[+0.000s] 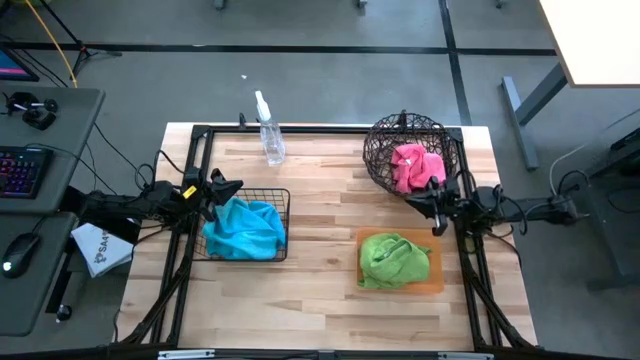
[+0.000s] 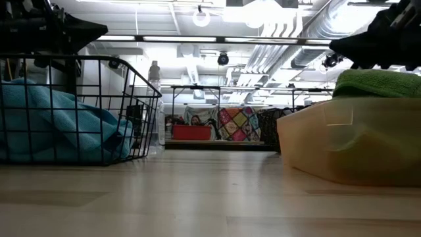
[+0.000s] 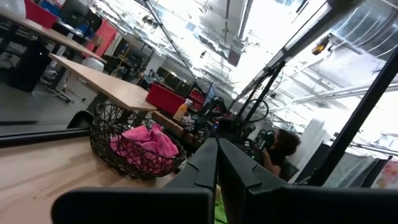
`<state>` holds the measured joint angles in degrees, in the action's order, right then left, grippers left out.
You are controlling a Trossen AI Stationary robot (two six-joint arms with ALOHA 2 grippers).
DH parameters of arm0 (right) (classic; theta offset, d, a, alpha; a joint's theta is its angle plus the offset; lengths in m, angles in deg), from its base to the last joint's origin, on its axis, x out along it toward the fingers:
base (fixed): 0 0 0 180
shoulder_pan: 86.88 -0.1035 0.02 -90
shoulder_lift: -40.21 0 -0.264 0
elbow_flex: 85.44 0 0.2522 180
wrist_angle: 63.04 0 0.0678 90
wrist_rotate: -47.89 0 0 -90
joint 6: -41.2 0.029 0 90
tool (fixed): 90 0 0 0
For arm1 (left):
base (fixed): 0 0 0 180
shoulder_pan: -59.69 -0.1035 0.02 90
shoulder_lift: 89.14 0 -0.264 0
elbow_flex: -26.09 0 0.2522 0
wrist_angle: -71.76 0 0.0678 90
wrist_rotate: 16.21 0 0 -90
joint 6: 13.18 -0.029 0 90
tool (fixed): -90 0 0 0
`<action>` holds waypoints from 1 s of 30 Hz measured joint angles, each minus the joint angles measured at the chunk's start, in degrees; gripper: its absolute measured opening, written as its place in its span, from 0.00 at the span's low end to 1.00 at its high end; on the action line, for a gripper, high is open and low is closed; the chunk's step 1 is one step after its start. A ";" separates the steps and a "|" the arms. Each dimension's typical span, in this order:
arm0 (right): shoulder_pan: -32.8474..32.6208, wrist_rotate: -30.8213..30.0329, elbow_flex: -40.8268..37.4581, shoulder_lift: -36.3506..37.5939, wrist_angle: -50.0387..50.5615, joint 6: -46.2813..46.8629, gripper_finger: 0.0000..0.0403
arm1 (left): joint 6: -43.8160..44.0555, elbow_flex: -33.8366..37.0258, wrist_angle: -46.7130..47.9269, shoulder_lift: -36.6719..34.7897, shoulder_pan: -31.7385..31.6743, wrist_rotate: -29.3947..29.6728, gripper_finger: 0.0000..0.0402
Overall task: Sort microfiber towel by color & place in baskets
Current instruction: Return to Home Position
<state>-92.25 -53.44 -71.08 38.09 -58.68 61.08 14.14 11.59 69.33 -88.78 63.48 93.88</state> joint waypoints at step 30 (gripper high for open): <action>8.35 15.77 -0.04 1.73 7.93 5.18 0.00 | -0.02 0.00 0.07 0.00 0.00 0.02 0.00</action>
<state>-83.90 -37.67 -71.12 39.82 -50.74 66.26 14.11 11.59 69.40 -88.79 63.48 93.91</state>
